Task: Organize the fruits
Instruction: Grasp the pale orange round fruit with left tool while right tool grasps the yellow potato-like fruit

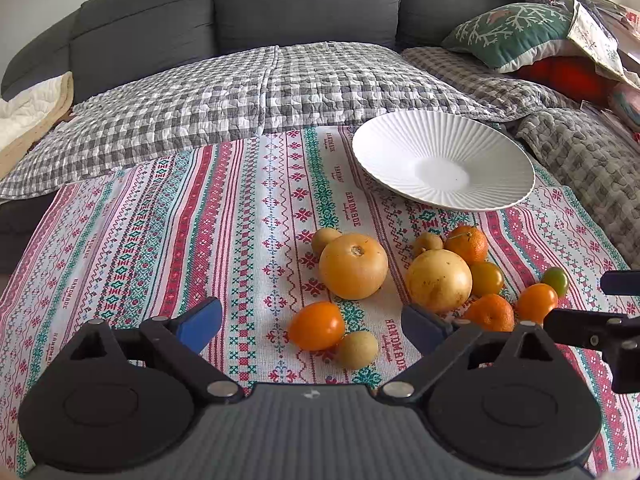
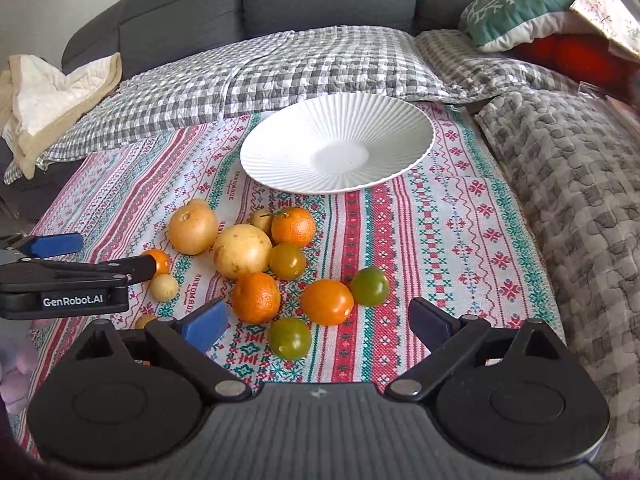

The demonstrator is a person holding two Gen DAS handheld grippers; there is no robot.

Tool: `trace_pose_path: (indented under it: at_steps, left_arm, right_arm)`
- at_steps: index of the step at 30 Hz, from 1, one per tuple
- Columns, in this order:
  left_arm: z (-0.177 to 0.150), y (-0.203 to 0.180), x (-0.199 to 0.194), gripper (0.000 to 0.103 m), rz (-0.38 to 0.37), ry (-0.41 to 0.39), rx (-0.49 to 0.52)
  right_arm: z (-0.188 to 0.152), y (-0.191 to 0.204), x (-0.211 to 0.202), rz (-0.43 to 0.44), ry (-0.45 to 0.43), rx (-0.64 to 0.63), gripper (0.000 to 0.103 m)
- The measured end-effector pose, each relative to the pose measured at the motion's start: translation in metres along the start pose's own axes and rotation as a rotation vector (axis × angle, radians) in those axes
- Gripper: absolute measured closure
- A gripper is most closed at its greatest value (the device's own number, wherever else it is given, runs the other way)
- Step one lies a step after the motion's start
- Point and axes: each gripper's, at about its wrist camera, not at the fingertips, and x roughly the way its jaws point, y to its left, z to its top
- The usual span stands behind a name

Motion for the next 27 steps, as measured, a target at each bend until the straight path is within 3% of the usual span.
trace_pose_path:
  at_steps: [3, 5, 8, 12, 14, 17, 27]
  left_arm:
    - [0.010, 0.004, 0.009, 0.031, -0.062, 0.006, 0.004]
    - [0.016, 0.005, 0.014, 0.033, -0.080, -0.003, 0.015]
    - [0.024, 0.007, 0.029, 0.044, -0.113, 0.022, 0.014]
    - [0.025, 0.012, 0.044, 0.060, -0.191, 0.052, -0.036]
    - [0.027, 0.012, 0.045, 0.063, -0.235, 0.054, -0.057]
    - [0.026, 0.011, 0.052, 0.064, -0.262, 0.076, -0.064]
    - [0.032, 0.013, 0.061, 0.063, -0.251, 0.096, -0.090]
  right_arm:
    - [0.006, 0.004, 0.006, 0.061, -0.011, -0.003, 0.019]
    - [0.011, 0.010, 0.011, 0.088, 0.002, -0.004, 0.035]
    - [0.018, 0.018, 0.019, 0.144, 0.030, 0.018, 0.046]
    - [0.024, 0.020, 0.033, 0.185, 0.089, 0.077, 0.048]
    - [0.025, 0.022, 0.039, 0.174, 0.100, 0.078, 0.048]
    - [0.025, 0.024, 0.047, 0.136, 0.099, 0.050, 0.048]
    - [0.026, 0.030, 0.066, 0.097, 0.086, 0.036, 0.048]
